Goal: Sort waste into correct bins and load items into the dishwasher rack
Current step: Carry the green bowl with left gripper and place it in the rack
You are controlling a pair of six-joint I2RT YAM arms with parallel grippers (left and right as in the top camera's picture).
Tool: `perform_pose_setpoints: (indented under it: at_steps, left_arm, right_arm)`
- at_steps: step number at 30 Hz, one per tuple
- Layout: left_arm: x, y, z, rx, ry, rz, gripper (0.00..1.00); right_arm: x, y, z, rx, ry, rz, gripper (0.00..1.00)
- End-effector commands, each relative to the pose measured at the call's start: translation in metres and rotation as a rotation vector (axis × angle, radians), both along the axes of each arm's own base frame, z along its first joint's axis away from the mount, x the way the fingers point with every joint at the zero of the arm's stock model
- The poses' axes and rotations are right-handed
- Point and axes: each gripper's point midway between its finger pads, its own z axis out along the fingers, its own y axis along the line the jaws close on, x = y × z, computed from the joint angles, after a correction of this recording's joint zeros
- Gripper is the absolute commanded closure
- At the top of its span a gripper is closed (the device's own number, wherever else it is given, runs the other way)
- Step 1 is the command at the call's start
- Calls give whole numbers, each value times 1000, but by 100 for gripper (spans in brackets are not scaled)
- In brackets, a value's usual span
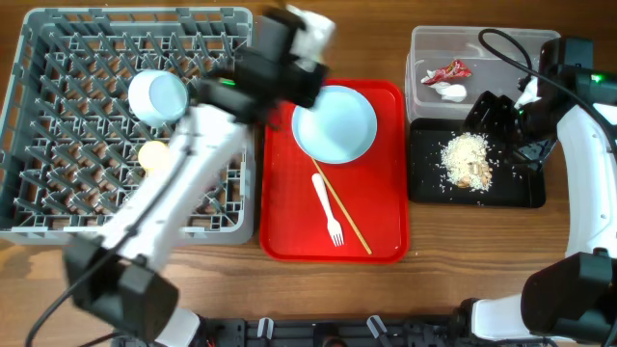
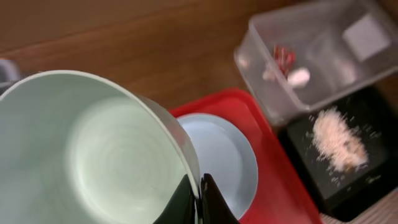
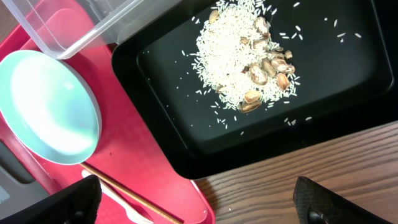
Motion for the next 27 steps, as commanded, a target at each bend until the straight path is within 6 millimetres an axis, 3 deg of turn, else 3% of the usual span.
perform_pose_setpoints:
  at_steps: [1,6,11,19,27]
  left_arm:
    - [2,25,23,-263,73,-107,96]
    - [11,72,35,-479,116,-151,96]
    - [26,106,24,-576,138,-141,96]
    - [51,139,-10,-675,161,-139,96]
    - [68,159,-34,-713,141,-143,96]
  right_arm:
    - [0,-3,-4,-13,13,9,0]
    - [0,-3,-4,-13,13,8,0]
    - [0,-3,-4,-13,13,9,0]
    - [0,-3,-4,-13,13,9,0]
    - [0,-3,-4,-13,13,8,0]
